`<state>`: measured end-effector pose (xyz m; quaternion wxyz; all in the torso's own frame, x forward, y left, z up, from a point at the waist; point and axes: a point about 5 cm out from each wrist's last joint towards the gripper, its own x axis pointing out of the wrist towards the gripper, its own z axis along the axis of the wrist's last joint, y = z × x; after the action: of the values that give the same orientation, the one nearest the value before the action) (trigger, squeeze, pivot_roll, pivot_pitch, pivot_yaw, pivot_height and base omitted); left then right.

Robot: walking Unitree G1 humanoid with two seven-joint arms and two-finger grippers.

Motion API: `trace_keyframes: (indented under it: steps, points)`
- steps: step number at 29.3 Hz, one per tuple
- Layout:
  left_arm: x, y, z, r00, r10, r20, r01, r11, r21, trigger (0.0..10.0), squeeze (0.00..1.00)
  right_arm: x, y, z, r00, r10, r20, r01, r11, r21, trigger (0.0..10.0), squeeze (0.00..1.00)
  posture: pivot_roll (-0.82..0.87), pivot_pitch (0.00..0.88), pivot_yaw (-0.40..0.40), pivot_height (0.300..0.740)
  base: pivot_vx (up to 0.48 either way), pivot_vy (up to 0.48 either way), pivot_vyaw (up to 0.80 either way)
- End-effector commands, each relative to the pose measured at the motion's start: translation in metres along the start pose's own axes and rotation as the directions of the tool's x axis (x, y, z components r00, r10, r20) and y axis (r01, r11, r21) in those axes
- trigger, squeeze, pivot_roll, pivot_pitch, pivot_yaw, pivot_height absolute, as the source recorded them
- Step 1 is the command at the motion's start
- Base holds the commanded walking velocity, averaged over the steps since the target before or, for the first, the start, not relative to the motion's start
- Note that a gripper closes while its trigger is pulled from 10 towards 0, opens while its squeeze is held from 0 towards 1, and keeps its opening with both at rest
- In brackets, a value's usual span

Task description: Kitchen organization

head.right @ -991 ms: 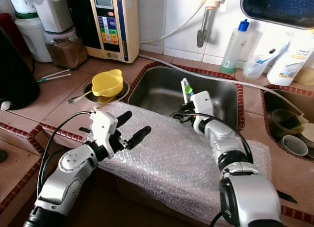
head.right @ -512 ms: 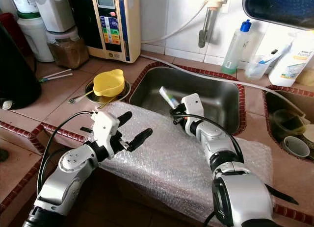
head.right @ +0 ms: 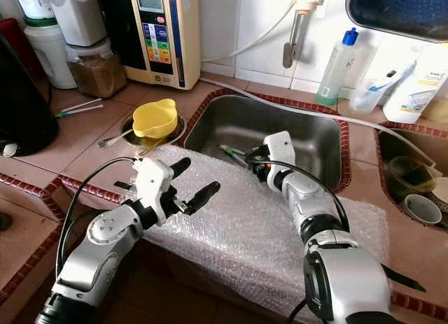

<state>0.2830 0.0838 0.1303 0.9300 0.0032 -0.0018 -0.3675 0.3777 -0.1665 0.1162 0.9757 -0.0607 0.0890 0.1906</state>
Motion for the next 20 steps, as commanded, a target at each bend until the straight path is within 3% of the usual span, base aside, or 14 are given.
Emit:
trace_keyframes:
  steps: [1, 5, 7, 9, 12, 14, 15, 17, 18, 19, 20]
  points:
    - [0.001, 0.006, 0.006, 0.998, 0.047, 0.032, -0.048, 0.999, 0.021, 10.0, 1.00, 0.001, -0.006, 0.019, 0.996, -0.015, 0.091, 0.018, 0.999, -0.033, 10.0, 1.00, 0.10, 0.000, 0.001, 0.740, 0.000, 0.000, 0.00]
    - [0.002, 0.011, 0.011, 0.993, 0.094, 0.074, -0.095, 0.995, 0.021, 10.0, 1.00, -0.002, -0.009, 0.027, 0.987, -0.033, 0.159, 0.045, 0.996, -0.071, 10.0, 1.00, 0.08, 0.000, 0.004, 0.740, 0.000, 0.000, 0.00]
    - [0.002, 0.017, 0.017, 0.977, 0.180, 0.111, -0.190, 0.978, 0.089, 10.0, 1.00, -0.005, -0.012, 0.032, 0.971, -0.087, 0.224, 0.101, 0.993, -0.053, 10.0, 1.00, 0.06, 0.000, 0.004, 0.740, 0.000, 0.000, 0.00]
    - [0.003, 0.018, 0.018, 0.973, 0.196, 0.122, -0.206, 0.976, 0.076, 10.0, 1.00, -0.007, -0.012, 0.032, 0.965, -0.095, 0.244, 0.108, 0.993, -0.041, 10.0, 1.00, 0.06, 0.000, 0.003, 0.740, 0.000, 0.000, 0.00]
    - [0.001, 0.025, 0.024, 0.935, 0.312, 0.166, -0.327, 0.942, 0.070, 10.0, 1.00, -0.023, -0.002, 0.028, 0.923, -0.153, 0.353, 0.167, 0.986, -0.009, 10.0, 1.00, 0.04, 0.000, 0.001, 0.740, 0.000, 0.000, 0.00]
    - [0.000, 0.026, 0.025, 0.931, 0.323, 0.170, -0.338, 0.939, 0.069, 10.0, 1.00, -0.025, -0.001, 0.028, 0.918, -0.162, 0.362, 0.176, 0.984, -0.007, 10.0, 1.00, 0.04, 0.000, 0.001, 0.740, 0.000, 0.000, 0.00]
    - [-0.001, 0.028, 0.024, 0.919, 0.354, 0.174, -0.368, 0.928, 0.054, 10.0, 1.00, -0.031, -0.001, 0.026, 0.902, -0.217, 0.374, 0.216, 0.975, 0.045, 10.0, 1.00, 0.03, 0.000, 0.005, 0.740, 0.000, 0.000, 0.00]
    - [-0.002, 0.030, 0.021, 0.907, 0.392, 0.155, -0.402, 0.915, 0.034, 10.0, 1.00, -0.039, -0.001, 0.026, 0.880, -0.269, 0.392, 0.265, 0.962, 0.067, 10.0, 1.00, 0.03, 0.000, 0.008, 0.740, 0.000, 0.000, 0.00]
    - [-0.001, 0.029, 0.021, 0.905, 0.395, 0.159, -0.405, 0.914, 0.035, 10.0, 0.85, -0.043, -0.001, 0.025, 0.871, -0.291, 0.395, 0.286, 0.955, 0.072, 10.0, 1.00, 0.02, 0.000, 0.007, 0.740, 0.000, 0.000, 0.00]
    - [-0.001, 0.029, 0.021, 0.903, 0.397, 0.165, -0.408, 0.912, 0.037, 10.0, 0.85, -0.045, 0.000, 0.025, 0.866, -0.306, 0.396, 0.301, 0.951, 0.076, 10.0, 1.00, 0.02, 0.000, 0.007, 0.740, 0.000, 0.000, 0.00]
    - [0.001, 0.028, 0.022, 0.901, 0.396, 0.177, -0.409, 0.911, 0.044, 10.0, 0.00, -0.049, 0.000, 0.024, 0.858, -0.331, 0.393, 0.316, 0.943, 0.103, 10.0, 1.00, 0.01, 0.000, 0.010, 0.740, 0.000, 0.000, 0.00]
